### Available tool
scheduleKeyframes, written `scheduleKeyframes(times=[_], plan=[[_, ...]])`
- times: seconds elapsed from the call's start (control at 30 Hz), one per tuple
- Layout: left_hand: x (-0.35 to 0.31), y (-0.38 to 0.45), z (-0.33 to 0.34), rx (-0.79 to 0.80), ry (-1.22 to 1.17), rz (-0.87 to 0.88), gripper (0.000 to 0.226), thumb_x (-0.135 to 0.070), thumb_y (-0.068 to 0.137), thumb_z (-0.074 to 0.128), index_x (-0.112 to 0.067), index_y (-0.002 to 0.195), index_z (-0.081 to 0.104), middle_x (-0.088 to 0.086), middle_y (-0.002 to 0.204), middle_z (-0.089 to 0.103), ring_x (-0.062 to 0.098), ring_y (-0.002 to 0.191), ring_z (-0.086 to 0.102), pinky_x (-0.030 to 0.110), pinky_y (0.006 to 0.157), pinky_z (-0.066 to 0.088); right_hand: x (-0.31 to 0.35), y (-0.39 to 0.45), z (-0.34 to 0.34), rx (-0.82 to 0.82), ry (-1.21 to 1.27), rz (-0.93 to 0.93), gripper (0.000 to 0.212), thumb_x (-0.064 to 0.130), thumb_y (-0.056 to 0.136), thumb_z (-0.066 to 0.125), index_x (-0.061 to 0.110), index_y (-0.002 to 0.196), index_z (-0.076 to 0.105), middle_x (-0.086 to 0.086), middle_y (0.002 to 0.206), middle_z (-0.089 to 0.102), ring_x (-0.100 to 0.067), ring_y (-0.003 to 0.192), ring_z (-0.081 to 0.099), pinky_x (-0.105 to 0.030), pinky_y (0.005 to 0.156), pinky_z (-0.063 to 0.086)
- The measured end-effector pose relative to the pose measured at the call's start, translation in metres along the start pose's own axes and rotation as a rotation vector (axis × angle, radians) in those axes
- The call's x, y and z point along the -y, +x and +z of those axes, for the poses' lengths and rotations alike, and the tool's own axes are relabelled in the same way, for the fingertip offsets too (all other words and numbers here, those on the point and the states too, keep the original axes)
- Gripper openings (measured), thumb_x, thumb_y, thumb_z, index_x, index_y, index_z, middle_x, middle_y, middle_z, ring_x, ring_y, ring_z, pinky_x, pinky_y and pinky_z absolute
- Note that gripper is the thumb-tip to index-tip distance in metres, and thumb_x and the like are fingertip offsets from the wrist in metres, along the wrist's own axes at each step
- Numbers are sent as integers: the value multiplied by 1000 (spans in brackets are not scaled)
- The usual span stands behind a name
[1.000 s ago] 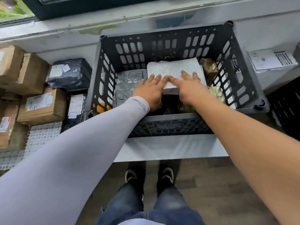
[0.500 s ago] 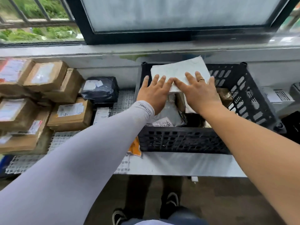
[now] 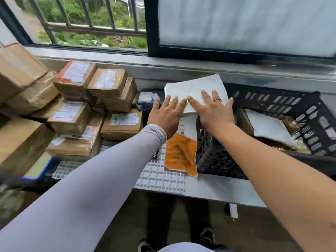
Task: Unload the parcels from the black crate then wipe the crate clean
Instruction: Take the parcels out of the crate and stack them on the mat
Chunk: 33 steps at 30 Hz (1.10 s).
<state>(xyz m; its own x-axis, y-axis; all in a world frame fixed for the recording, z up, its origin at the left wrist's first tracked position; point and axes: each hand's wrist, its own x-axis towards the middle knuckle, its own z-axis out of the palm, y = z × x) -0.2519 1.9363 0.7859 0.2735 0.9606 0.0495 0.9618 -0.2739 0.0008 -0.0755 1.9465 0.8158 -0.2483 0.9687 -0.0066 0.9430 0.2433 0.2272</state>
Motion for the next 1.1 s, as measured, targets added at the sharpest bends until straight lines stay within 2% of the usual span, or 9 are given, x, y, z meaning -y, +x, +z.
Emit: scheduleKeyframes(times=[0.17, 0.2, 0.27, 0.37, 0.47, 0.6, 0.8, 1.1], plan=[[52, -53, 8, 103, -52, -53, 75, -28, 91, 4, -27, 166, -2, 5, 173, 8, 28, 160, 4, 58, 127, 1, 77, -6, 9, 28, 31, -49, 62, 23, 111, 30, 48, 161, 2, -7, 172, 6, -40, 157, 5, -81, 110, 19], [61, -63, 14, 105, -50, -67, 73, -23, 93, 5, -28, 166, -3, 5, 174, 7, 27, 160, 4, 57, 127, 1, 89, -6, 11, 36, 39, -57, 62, 25, 112, 30, 48, 161, 1, -7, 172, 6, -39, 157, 4, -81, 110, 19], [78, -78, 27, 101, -42, -97, 70, -13, 102, 21, -29, 166, -4, 3, 174, 8, 26, 160, 4, 56, 127, 1, 113, -8, 15, 51, 48, -76, 61, 25, 111, 28, 49, 160, 0, -6, 172, 5, -38, 158, 3, -80, 110, 19], [99, -97, 45, 122, -55, -124, 72, -16, 105, 34, -30, 165, -4, 3, 174, 8, 26, 160, 5, 56, 127, 3, 142, -13, 22, 98, 57, -100, 63, 20, 110, 24, 49, 160, -1, -5, 173, 2, -37, 158, 2, -79, 111, 19], [111, -118, 62, 146, -52, -122, 71, -17, 107, 34, -29, 165, -4, 4, 174, 7, 26, 160, 4, 57, 127, 3, 167, -24, 31, 160, 71, -114, 65, 19, 111, 26, 49, 160, -4, -5, 173, -1, -37, 158, 0, -78, 112, 18], [119, -145, 84, 201, -54, -156, 74, -12, 105, 31, -29, 165, -7, 4, 174, 3, 26, 160, 0, 57, 127, 2, 192, -38, 45, 243, 90, -161, 80, 19, 107, 45, 44, 161, -8, -7, 173, -5, -38, 158, -2, -77, 114, 20], [128, -167, 106, 289, -46, -217, 73, -12, 106, 28, -30, 164, -12, 4, 174, -4, 25, 160, -5, 55, 127, -2, 219, -39, 75, 270, 108, -209, 68, 23, 110, 32, 44, 161, -8, -8, 173, -5, -39, 158, -3, -77, 113, 19], [128, -176, 136, 420, -51, -267, 83, -14, 106, 40, -31, 162, -19, 5, 173, -14, 27, 159, -14, 54, 127, -6, 232, -41, 119, 372, 185, -259, 76, 24, 109, 35, 44, 159, -19, -7, 171, -19, -38, 157, -13, -77, 116, 11]])
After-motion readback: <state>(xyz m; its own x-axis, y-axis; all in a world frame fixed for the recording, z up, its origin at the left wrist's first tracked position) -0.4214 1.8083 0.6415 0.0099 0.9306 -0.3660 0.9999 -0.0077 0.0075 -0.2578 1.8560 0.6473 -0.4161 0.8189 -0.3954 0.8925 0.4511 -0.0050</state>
